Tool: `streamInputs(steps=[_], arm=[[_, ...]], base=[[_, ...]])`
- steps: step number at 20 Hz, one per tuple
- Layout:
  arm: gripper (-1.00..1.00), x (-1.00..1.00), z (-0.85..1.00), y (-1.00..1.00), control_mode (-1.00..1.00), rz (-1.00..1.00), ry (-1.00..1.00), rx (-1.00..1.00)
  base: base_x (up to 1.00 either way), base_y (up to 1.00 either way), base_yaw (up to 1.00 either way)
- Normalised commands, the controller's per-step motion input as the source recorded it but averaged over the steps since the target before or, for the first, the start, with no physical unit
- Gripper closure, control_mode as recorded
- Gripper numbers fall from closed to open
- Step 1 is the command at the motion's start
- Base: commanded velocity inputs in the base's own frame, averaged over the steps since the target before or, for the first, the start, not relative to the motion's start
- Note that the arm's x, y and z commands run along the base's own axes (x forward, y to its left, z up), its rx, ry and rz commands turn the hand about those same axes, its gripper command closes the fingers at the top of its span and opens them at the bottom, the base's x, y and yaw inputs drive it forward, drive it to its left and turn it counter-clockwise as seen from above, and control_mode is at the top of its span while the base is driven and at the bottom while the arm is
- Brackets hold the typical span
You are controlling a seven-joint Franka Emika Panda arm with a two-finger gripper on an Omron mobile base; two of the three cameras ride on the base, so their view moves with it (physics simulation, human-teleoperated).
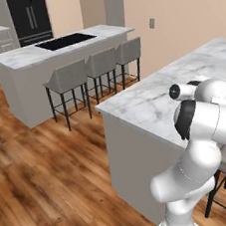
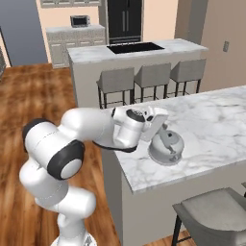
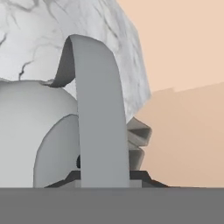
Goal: The kettle is done boiling. Turn off the stove, then wait for 300 timesteps before moving the kettle to the dining table.
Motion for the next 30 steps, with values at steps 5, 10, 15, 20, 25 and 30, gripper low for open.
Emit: streamInputs(steps=[5, 10, 15, 20, 25, 30], arm=[[1.00, 0.35, 0.00, -0.20, -1.00, 0.00, 0.00, -0.01], [1.00, 0.33, -0.06, -0.21, -1.00, 0.00, 0.02, -0.03], [1.00, 0.33, -0.12, -0.19, -1.00, 0.00, 0.05, -0.03], [1.00, 0.31, -0.17, -0.15, -1.00, 0.00, 0.05, -0.03], [1.00, 0.18, -0.23, -0.06, -1.00, 0.00, 0.01, -0.05], [1.00, 0.00, -0.20, -0.01, -1.00, 0.00, 0.00, -0.02]], base=[[0.00, 0.00, 0.00], [0.00, 0.00, 0.00], [0.00, 0.00, 0.00], [0.00, 0.00, 0.00], [0.00, 0.00, 0.00], [0.00, 0.00, 0.00]])
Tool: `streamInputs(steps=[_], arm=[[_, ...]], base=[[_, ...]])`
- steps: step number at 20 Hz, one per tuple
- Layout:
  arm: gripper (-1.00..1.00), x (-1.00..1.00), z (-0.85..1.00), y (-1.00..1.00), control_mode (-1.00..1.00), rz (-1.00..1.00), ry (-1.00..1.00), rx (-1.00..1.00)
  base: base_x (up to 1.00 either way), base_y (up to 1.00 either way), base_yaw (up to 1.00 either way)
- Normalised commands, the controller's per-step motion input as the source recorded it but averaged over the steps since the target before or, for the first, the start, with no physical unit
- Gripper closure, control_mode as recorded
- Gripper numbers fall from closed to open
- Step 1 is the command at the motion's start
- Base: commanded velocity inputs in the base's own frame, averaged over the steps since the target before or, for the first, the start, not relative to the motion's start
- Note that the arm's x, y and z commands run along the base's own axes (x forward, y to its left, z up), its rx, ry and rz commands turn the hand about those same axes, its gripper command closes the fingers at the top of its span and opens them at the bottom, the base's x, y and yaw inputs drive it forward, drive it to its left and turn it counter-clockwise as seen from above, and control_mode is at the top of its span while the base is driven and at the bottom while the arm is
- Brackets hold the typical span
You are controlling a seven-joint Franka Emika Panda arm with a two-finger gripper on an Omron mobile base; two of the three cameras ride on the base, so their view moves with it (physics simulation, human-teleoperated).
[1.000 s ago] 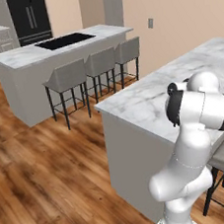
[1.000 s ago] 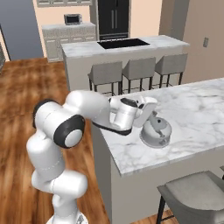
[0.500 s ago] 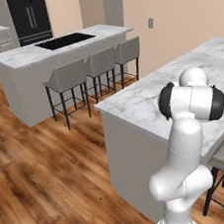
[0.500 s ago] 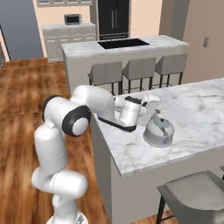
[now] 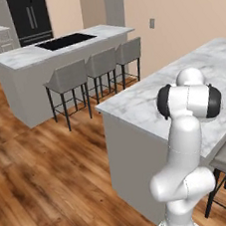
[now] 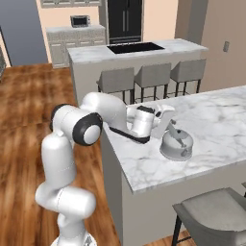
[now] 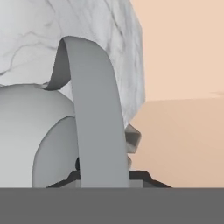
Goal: The kettle is done boiling. Turn off the stove, then wait for 300 timesteps before moving the kettle to the dining table.
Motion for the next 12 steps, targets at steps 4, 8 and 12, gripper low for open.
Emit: streamInputs(steps=[4, 8, 12], arm=[[1.00, 0.00, -0.11, 0.00, -1.00, 0.00, 0.05, 0.00], [-1.00, 0.00, -0.23, 0.00, -1.00, 0.00, 0.03, 0.02], [-1.00, -0.06, -0.23, 0.00, -1.00, 0.00, 0.00, 0.03]], base=[[0.00, 0.00, 0.00], [0.00, 0.00, 0.00], [0.00, 0.00, 0.00]])
